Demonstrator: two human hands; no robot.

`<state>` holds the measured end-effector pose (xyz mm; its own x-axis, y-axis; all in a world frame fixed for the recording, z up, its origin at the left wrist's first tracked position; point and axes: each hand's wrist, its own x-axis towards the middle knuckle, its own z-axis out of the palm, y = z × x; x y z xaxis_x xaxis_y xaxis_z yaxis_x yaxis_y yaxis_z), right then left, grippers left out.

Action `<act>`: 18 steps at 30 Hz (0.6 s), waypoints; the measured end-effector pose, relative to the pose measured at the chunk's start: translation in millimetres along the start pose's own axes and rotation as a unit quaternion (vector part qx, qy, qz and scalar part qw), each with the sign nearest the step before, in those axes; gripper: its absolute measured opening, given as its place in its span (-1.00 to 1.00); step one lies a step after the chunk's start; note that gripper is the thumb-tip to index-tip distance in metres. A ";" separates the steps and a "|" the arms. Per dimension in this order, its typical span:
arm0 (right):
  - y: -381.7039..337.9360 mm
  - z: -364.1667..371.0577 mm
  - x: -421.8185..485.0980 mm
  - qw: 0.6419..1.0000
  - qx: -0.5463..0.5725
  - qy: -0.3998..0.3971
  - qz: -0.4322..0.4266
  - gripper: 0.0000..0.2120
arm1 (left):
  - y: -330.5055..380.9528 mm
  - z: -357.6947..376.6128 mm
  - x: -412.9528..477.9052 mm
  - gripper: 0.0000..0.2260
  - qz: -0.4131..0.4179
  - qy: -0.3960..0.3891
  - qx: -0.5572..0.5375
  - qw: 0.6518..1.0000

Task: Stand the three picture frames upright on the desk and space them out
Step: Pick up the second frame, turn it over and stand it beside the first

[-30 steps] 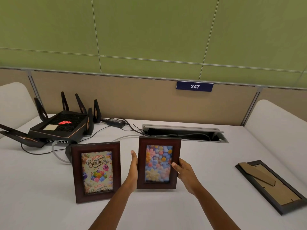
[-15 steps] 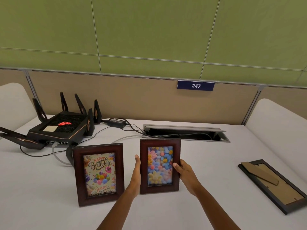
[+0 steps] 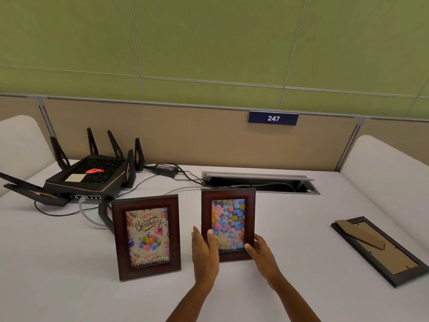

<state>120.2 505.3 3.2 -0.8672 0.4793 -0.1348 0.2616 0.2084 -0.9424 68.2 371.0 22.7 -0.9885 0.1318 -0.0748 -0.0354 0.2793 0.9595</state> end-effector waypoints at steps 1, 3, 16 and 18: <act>2.8 0.8 -3.1 1.000 -0.010 0.007 -0.003 -0.55 | -2.8 2.7 -2.9 -0.44 0.012 0.003 0.025 1.000; 7.3 1.9 -8.5 0.999 -0.029 0.020 -0.006 -0.52 | -9.4 8.3 -7.9 -0.39 0.026 0.000 0.071 0.997; 18.0 -12.9 -24.2 0.995 -0.099 0.029 -0.002 -0.53 | -23.7 44.9 -50.0 -0.40 0.301 -0.011 0.302 0.904; 21.3 -24.4 -26.8 0.993 -0.114 0.027 -0.008 -0.55 | -21.4 57.2 -55.6 -0.42 0.323 -0.025 0.320 0.890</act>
<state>159.3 517.7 -5.8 -0.8497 0.5182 -0.0978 0.3425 0.4014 -0.8494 132.4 412.1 -9.2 -0.7635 0.4996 0.4093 0.6455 0.6118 0.4573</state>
